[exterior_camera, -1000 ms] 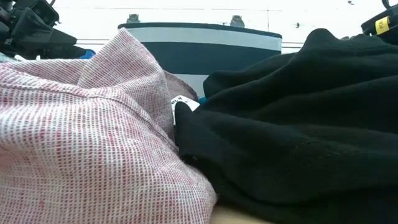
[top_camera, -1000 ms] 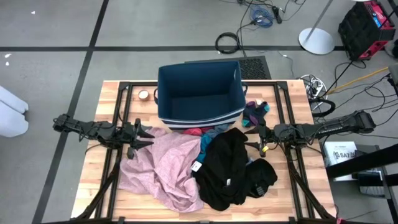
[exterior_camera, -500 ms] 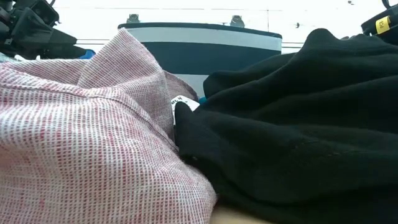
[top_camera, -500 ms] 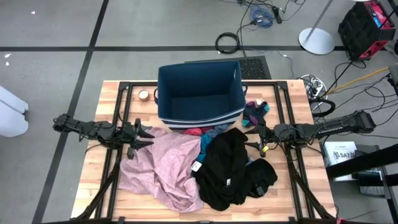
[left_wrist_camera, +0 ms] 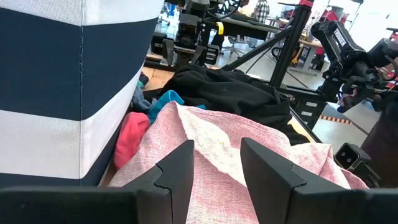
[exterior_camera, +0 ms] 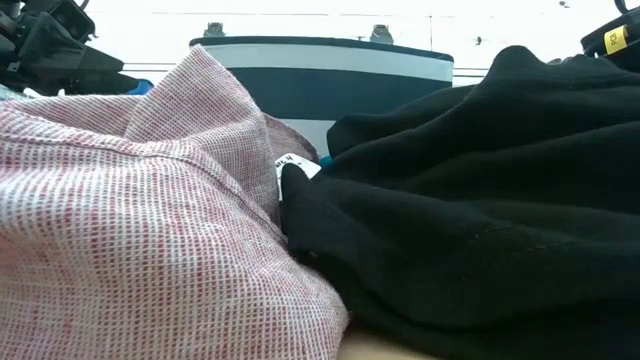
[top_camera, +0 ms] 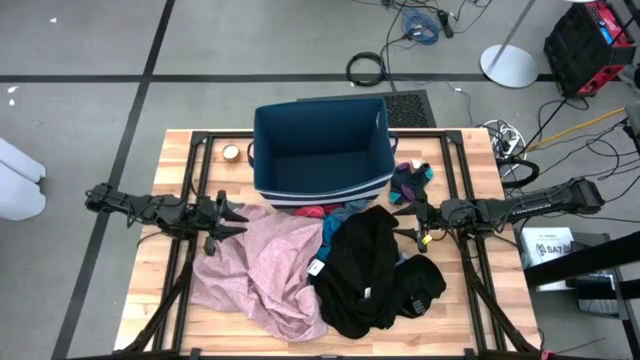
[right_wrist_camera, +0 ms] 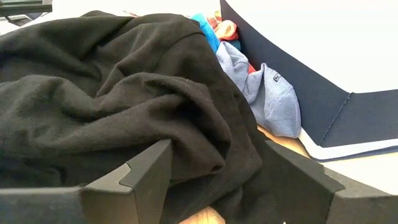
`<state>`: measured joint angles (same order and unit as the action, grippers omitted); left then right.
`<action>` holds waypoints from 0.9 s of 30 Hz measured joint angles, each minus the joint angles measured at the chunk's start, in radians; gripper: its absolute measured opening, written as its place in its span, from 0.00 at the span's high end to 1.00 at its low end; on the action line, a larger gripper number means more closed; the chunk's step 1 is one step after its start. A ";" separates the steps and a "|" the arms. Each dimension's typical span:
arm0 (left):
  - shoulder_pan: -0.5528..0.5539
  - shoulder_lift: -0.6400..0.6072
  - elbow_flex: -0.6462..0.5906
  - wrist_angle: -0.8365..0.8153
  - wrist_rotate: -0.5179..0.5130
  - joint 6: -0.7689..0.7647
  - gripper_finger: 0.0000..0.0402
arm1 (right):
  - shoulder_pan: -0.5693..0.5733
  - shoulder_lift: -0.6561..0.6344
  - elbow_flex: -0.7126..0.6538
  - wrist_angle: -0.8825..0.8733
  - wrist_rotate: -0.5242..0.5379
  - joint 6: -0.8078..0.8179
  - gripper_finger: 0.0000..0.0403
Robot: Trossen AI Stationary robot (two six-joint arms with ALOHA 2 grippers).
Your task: Sort clothes
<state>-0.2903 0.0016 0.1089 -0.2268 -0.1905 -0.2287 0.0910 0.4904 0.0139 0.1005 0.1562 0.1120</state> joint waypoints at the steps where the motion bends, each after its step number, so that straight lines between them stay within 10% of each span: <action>1: 0.000 0.000 0.000 0.000 0.000 0.000 0.65 | 0.000 0.000 0.000 0.000 0.000 0.000 0.41; 27: 0.000 0.000 0.000 0.000 0.000 0.001 0.65 | 0.001 0.000 0.000 0.058 0.002 0.413 0.41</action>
<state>-0.2905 0.0017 0.1089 -0.2268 -0.1908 -0.2278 0.0917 0.4900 0.0139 0.1580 0.1581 0.5246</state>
